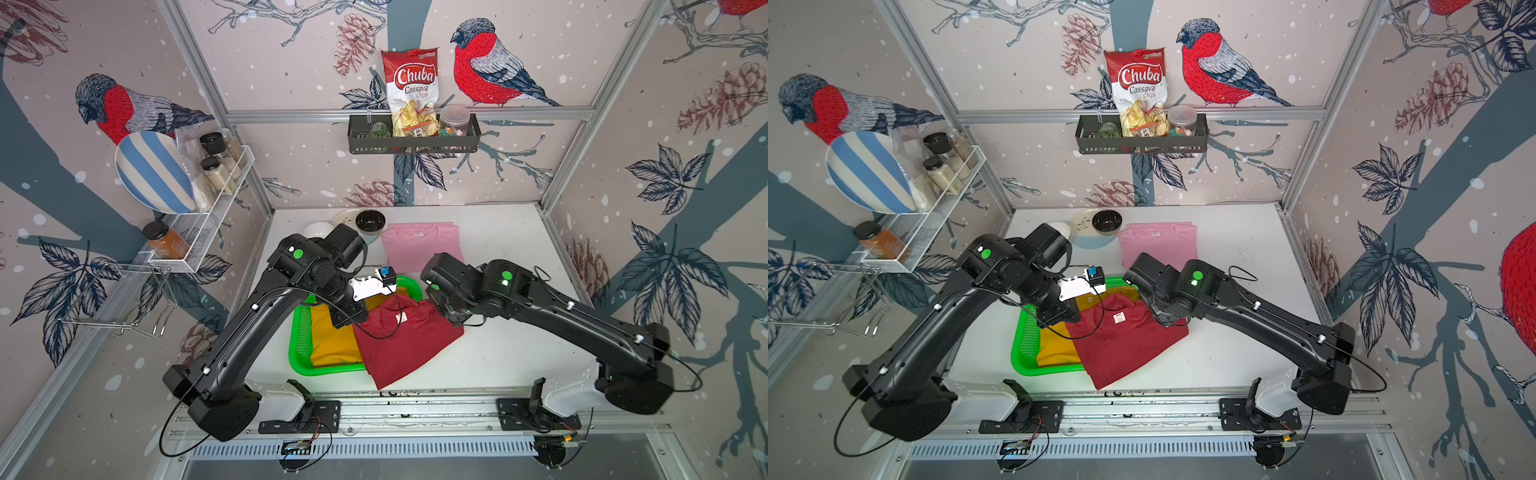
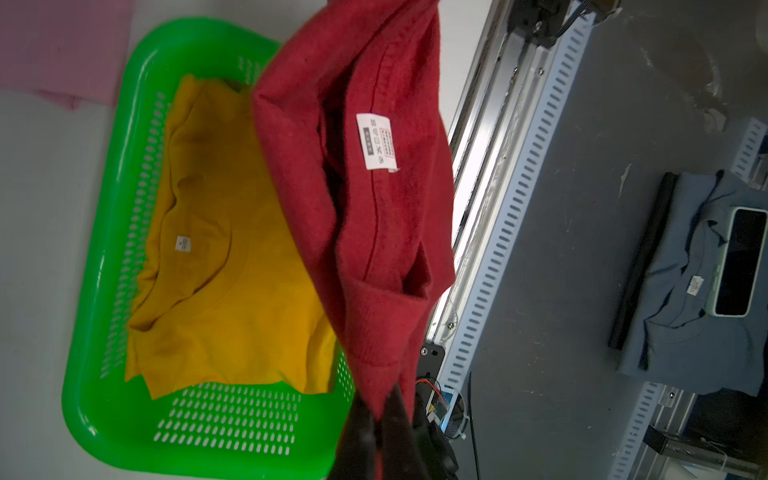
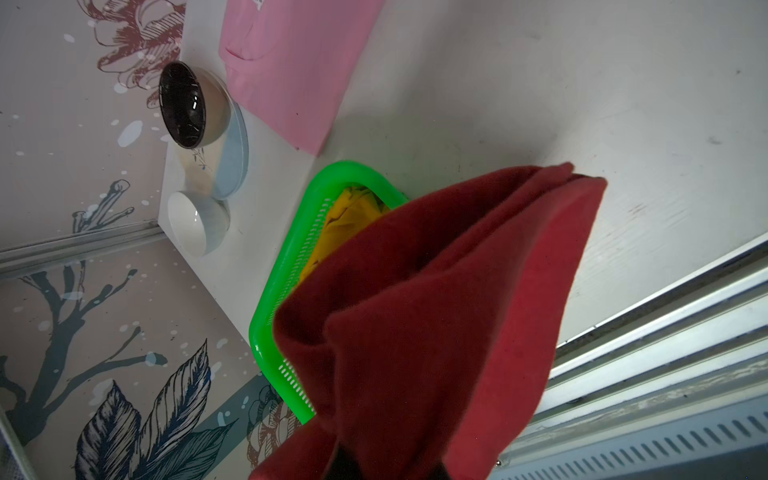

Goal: Put the folded t-shirts into the basket
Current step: Move the bin to the center of the board.

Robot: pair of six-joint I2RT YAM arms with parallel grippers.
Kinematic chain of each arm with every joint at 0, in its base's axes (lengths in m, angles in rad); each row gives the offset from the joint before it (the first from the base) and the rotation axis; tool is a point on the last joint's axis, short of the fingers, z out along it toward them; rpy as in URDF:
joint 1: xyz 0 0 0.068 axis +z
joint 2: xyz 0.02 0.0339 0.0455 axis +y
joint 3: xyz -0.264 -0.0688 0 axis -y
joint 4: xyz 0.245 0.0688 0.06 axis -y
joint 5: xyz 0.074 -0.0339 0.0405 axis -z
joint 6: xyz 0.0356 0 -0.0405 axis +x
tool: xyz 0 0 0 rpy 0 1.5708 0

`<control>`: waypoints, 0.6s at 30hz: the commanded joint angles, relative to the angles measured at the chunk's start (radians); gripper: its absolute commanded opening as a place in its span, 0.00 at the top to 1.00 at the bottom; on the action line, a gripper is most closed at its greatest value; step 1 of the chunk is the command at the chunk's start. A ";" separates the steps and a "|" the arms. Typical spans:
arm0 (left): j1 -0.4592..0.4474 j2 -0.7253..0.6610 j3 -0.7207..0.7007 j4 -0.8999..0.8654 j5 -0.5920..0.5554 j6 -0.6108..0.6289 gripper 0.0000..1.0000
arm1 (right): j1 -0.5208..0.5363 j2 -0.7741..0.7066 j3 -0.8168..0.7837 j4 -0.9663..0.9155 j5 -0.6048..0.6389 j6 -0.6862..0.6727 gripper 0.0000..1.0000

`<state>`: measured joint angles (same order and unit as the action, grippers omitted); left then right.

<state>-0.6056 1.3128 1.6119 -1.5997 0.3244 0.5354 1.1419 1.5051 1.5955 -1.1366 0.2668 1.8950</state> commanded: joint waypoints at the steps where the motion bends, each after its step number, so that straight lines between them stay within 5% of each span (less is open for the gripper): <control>1: 0.052 -0.039 -0.109 -0.081 -0.075 0.048 1.00 | -0.011 0.064 -0.010 0.088 -0.072 0.013 0.97; 10: 0.151 0.025 -0.373 0.205 -0.243 0.080 1.00 | -0.095 0.297 0.005 0.174 -0.220 -0.059 0.98; 18: 0.151 0.155 -0.424 0.389 -0.131 0.049 1.00 | -0.160 0.489 0.072 0.165 -0.316 -0.134 0.98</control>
<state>-0.4545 1.4532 1.2015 -1.3037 0.1371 0.6006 1.0008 1.9614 1.6535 -0.9440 -0.0078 1.8038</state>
